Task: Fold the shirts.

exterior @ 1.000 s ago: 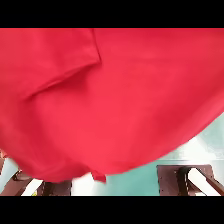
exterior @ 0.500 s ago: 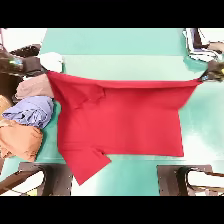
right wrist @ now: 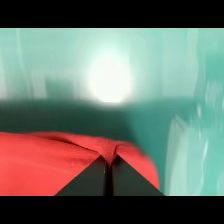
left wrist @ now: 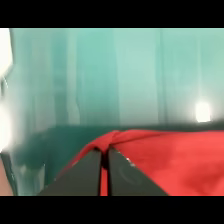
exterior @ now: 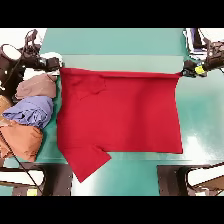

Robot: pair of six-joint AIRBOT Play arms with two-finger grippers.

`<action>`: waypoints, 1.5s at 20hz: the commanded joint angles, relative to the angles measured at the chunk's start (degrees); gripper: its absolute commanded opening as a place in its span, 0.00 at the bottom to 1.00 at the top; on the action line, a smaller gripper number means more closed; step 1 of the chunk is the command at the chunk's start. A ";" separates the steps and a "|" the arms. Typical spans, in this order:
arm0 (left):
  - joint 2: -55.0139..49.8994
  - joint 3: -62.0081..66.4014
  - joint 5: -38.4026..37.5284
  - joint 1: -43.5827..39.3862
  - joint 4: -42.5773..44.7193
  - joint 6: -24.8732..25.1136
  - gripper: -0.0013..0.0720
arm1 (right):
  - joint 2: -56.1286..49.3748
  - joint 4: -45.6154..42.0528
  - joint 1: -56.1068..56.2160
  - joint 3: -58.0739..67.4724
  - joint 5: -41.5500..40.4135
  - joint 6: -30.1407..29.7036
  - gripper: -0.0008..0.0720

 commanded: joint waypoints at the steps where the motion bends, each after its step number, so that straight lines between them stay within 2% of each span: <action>1: -1.66 5.66 0.83 0.07 1.03 0.74 0.05 | -0.81 1.29 -0.15 3.89 -3.32 -1.18 0.03; 4: -1.46 7.02 -6.97 0.07 1.55 -0.96 0.05 | -0.81 1.22 -0.07 5.46 2.93 -4.31 0.03; 8: -1.51 3.19 -16.50 0.07 7.45 -4.04 0.05 | -0.39 -4.83 1.64 2.23 7.80 -4.44 0.03; 13: -1.46 -7.58 -17.27 0.07 7.21 -3.98 0.05 | 3.58 -6.14 3.41 -12.37 2.45 -2.75 0.03; 14: -1.46 -9.05 -17.03 0.07 7.23 -3.98 0.08 | 4.09 -5.68 3.41 -14.23 1.36 -1.33 0.08; 15: -1.46 -9.57 -16.79 0.07 7.26 -4.00 0.44 | 4.42 -5.55 3.41 -15.39 1.05 -0.68 0.41; 16: -1.36 -9.53 -17.33 0.07 7.41 -3.98 0.65 | 4.44 -5.77 3.37 -15.61 1.64 -0.68 0.58; 17: -0.63 -9.51 -18.29 0.07 7.85 -3.98 0.59 | 4.81 -5.86 3.28 -15.61 3.15 -0.70 0.58; 20: 5.57 -12.55 -21.86 0.07 11.80 -5.79 0.59 | 8.04 -6.88 2.73 -15.72 8.57 -0.81 0.58; 22: 13.14 -21.09 -24.06 0.07 13.92 -7.56 0.59 | 12.66 -6.78 2.69 -18.40 10.19 -0.83 0.58; 27: 33.18 -47.19 -25.81 0.07 12.96 -13.73 0.59 | 22.82 -6.49 2.69 -27.65 4.66 -0.92 0.58; 30: 39.56 -55.60 -25.14 0.07 8.17 -15.63 0.59 | 23.82 -5.86 2.64 -28.83 4.33 -0.92 0.58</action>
